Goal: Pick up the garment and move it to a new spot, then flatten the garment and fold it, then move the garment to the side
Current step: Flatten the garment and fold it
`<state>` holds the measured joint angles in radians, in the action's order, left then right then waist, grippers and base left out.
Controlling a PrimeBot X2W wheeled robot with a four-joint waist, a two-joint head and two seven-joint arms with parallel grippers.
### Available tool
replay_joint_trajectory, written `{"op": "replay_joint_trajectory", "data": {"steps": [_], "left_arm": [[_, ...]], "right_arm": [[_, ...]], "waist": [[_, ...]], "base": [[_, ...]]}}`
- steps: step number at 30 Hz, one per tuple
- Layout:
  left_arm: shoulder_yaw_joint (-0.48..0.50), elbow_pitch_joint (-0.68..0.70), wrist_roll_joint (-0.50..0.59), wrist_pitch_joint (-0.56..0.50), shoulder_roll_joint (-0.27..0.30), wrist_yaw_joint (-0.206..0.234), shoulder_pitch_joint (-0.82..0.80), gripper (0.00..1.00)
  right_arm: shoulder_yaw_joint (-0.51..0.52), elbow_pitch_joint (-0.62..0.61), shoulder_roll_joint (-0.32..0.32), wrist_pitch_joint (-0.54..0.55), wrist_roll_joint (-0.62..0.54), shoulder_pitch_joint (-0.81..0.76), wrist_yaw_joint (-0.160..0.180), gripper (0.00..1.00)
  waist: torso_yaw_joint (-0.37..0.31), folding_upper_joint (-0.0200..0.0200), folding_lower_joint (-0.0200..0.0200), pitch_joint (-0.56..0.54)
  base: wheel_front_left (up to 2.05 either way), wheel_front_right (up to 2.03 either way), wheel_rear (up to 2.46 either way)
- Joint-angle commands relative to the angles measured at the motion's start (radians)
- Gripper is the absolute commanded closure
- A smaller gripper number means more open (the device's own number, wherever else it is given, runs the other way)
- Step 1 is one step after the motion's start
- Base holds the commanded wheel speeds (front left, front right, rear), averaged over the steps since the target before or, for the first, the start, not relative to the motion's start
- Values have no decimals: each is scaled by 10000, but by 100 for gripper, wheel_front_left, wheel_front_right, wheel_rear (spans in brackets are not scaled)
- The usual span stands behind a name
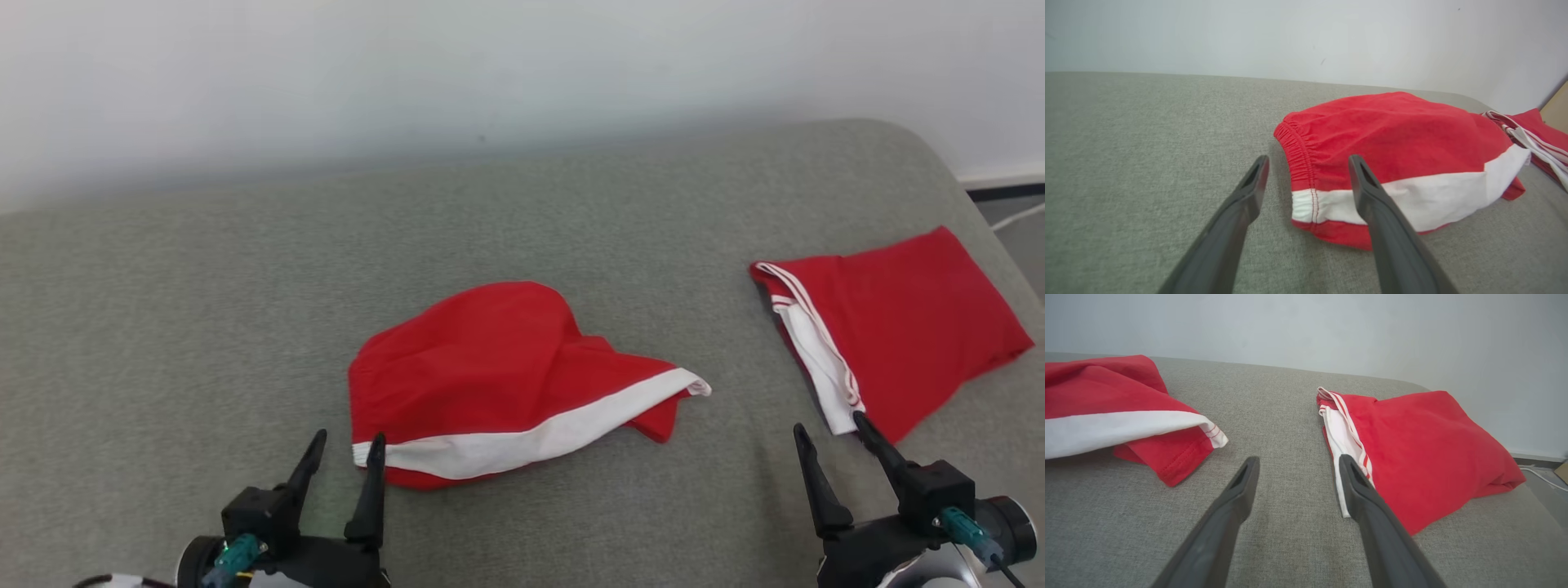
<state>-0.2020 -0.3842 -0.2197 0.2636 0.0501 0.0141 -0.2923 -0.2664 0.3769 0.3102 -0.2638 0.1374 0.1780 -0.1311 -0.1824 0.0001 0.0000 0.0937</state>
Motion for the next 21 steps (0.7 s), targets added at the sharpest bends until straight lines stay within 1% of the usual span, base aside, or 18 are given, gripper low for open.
{"op": "replay_joint_trajectory", "data": {"steps": [1, 7, 12, 18, 19, 21], "left_arm": [[42, -61, -36, 10, 10, 47, -107, 0], [669, -772, -78, 10, 11, 360, -555, 0], [955, -1112, -205, 10, 16, 212, -748, 0], [974, -1217, -276, 10, 14, -53, -981, 0], [951, -1198, -254, 10, 10, -68, -1007, 5], [930, -1205, -228, 10, 11, -100, -1011, 51]], "right_arm": [[17, -20, -47, 1, -85, 115, 9, 0], [43, -239, -195, 0, 17, 262, 9, 0], [89, -332, -295, 1, 110, 321, 9, 0], [169, -310, -377, 1, 159, 303, 9, 0], [168, -303, -389, 1, 162, 298, 9, 0], [172, -284, -410, 1, 173, 288, 9, 0]], "waist": [[-326, -1, 0, 273], [-741, -1, 0, 565], [-965, -1, 0, 731], [-1078, -1, 0, 815], [-1088, -1, 0, 818], [-1100, -1, 0, 813]], "base": [[0, 0, 0], [0, 0, 0], [0, 0, 0], [0, 0, 0], [0, 0, 0], [0, 0, 0]]}}
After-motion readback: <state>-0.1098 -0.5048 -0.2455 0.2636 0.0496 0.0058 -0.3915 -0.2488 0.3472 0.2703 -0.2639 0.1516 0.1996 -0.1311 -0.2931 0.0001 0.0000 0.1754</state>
